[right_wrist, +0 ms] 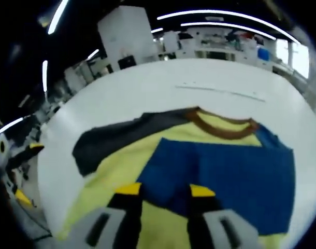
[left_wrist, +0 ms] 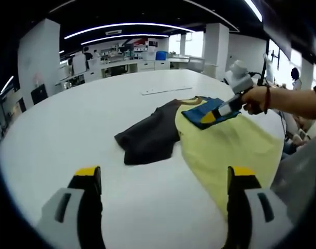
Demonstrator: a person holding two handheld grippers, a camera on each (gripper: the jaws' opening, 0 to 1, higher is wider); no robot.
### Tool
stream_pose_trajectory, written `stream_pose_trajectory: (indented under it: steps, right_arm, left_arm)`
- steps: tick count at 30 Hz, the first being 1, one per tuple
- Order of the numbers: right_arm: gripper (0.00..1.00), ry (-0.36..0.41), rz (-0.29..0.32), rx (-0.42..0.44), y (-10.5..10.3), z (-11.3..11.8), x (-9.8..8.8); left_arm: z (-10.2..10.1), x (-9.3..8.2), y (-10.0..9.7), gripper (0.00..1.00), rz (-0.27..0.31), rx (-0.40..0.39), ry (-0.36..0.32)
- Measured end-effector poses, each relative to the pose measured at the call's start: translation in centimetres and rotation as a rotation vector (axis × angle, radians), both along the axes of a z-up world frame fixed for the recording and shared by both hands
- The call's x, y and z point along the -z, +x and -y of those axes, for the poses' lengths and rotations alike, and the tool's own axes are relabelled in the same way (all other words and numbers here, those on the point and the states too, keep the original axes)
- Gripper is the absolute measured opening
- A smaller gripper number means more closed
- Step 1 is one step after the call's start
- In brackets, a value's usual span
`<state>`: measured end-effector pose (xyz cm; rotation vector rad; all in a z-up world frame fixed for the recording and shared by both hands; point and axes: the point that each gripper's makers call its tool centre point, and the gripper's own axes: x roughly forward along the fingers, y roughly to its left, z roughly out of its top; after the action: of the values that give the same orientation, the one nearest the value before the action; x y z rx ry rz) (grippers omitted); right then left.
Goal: Fold the garment on the visible template until the final outline fits inside the template.
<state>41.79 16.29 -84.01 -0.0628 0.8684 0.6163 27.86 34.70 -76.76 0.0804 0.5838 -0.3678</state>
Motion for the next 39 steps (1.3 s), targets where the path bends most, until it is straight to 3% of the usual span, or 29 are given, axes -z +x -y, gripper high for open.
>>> stream_pose_trajectory:
  steps: [3,6,10,14,16,20,26,35,39]
  right_arm:
    - [0.25,-0.023,0.022,0.017,-0.8,0.4,0.1]
    - [0.21,-0.02,0.03,0.029,-0.4,0.2,0.1]
    - [0.07,0.021,-0.002,0.063,-0.4,0.0,0.3]
    - [0.0,0.056,-0.026,0.084,-0.5,-0.1,0.3]
    - [0.0,0.107,-0.038,0.094,-0.5,-0.5,0.1]
    - [0.0,0.121,-0.033,0.081,-0.5,-0.9,-0.4]
    - [0.0,0.229,-0.052,0.038,-1.2,-3.6,-1.5]
    - [0.01,0.271,-0.043,-0.084,-2.3,-6.6,-2.0]
    - [0.09,0.281,-0.047,-0.145,-3.1,-7.5,-1.9]
  left_arm:
    - [-0.1,0.0,0.0,0.99,-0.002,-0.002,-0.001]
    - [-0.4,0.2,-0.1,0.99,-0.005,-0.004,0.0]
    - [-0.4,0.2,-0.1,0.99,-0.007,-0.005,0.003]
    - [-0.7,0.3,-0.1,0.99,-0.007,-0.01,0.004]
    - [-0.8,0.3,-0.2,0.99,-0.009,-0.011,0.005]
    - [-0.7,0.3,-0.2,0.99,-0.011,-0.013,0.006]
    - [-0.5,0.2,-0.1,0.99,-0.011,-0.011,0.007]
    - [-0.7,0.1,-0.4,0.99,-0.012,-0.02,0.005]
    - [-1.0,0.1,-0.5,0.99,-0.012,-0.027,0.006]
